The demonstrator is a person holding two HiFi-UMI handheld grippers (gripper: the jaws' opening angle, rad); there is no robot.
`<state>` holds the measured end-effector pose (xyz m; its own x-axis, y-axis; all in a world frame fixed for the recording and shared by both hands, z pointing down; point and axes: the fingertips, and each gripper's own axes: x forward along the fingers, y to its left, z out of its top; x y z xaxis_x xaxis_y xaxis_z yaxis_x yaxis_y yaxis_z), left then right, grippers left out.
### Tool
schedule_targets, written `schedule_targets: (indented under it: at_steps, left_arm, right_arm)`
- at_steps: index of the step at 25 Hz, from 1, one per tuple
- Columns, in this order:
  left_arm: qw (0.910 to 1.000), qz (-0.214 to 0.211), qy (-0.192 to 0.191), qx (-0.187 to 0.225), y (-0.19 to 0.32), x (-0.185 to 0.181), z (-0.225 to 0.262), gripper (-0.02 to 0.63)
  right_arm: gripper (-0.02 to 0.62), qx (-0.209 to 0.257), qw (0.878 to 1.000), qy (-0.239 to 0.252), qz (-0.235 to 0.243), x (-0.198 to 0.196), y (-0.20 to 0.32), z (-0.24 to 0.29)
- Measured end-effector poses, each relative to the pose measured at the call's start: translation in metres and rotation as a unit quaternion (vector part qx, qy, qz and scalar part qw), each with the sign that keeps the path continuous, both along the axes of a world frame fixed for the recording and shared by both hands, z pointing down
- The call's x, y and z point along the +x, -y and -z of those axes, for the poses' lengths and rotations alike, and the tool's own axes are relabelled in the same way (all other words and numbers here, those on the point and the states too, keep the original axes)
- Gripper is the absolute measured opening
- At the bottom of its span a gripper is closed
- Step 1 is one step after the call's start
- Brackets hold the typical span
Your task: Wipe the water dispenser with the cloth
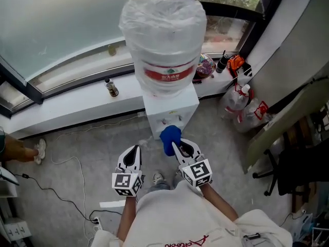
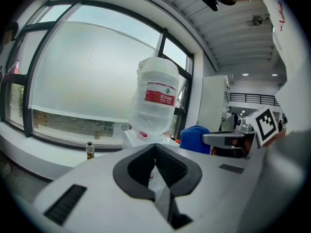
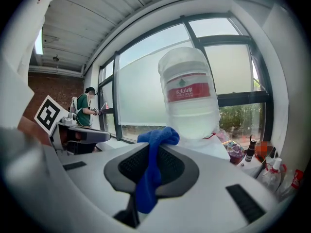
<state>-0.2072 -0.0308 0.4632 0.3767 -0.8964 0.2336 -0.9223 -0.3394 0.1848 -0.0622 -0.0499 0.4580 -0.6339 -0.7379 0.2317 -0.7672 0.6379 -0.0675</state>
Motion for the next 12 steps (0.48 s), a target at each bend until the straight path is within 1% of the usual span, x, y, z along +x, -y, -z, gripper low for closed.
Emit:
schedule_targets:
  at_steps: [6,12]
  left_arm:
    - [0.9994,0.016,-0.005,-0.031,0.003,0.009,-0.02,0.012]
    - [0.9976,0.017,-0.019,-0.065,-0.004,0.02,-0.052,0.012]
  right_arm:
    - [0.052,-0.035,0.999,-0.014,0.025,0.002,0.004,-0.028]
    - [0.052,-0.079,0.996,-0.028,0.039,0.002,-0.013,-0.065]
